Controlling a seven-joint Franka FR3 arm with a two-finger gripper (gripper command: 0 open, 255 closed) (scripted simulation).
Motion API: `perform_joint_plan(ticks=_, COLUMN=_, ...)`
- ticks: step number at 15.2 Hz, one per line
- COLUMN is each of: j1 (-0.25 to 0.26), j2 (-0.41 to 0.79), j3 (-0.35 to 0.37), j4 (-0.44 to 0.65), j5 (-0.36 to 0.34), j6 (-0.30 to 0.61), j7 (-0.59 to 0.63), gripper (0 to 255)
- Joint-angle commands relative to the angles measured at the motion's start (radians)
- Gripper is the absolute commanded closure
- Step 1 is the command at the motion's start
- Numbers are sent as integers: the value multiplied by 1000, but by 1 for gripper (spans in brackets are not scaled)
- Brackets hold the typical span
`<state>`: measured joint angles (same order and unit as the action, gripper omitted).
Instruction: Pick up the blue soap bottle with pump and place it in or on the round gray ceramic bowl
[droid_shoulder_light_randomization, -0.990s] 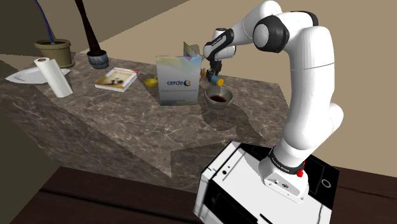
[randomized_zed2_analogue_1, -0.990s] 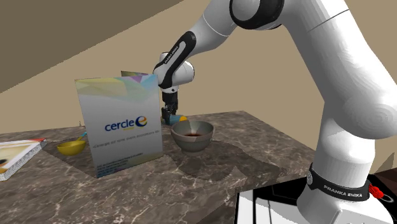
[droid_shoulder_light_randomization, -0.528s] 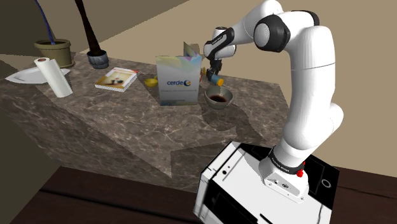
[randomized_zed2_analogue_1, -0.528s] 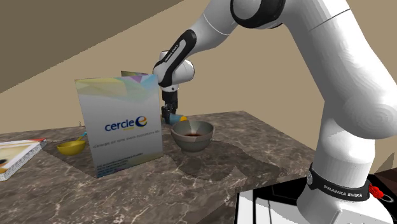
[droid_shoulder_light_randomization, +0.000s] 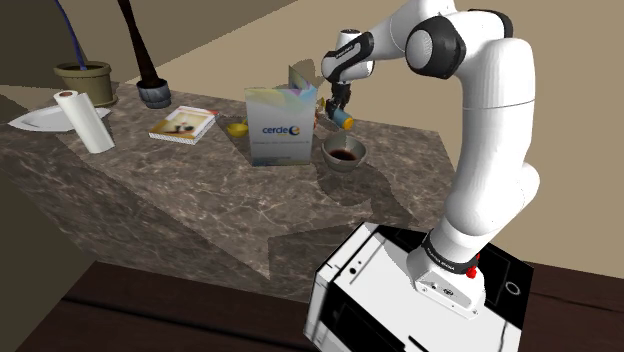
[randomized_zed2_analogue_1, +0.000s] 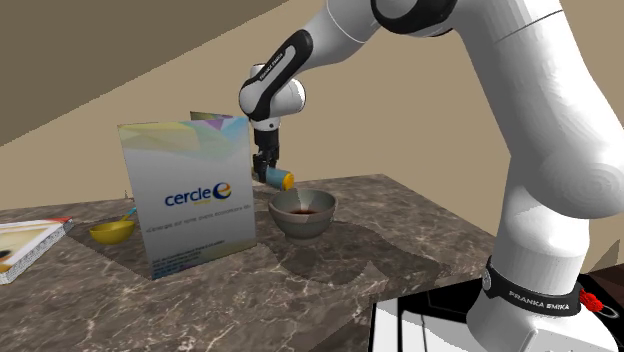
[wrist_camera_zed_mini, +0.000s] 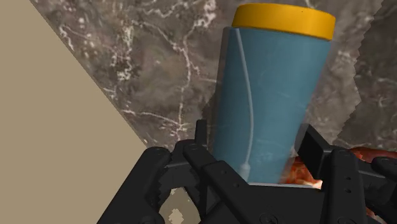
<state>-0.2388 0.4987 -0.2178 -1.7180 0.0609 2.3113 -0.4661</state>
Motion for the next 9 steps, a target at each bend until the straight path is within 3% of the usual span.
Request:
perform_joint_plan(ticks=1, j1=2, j2=-14, j3=-2, j4=8, j5=-4, j6=-23, j7=2, gripper=255)
perform_joint_plan(ticks=9, j1=6, j2=-63, j3=-9, j4=47, j5=-15, j6=-109, j7=6, gripper=255)
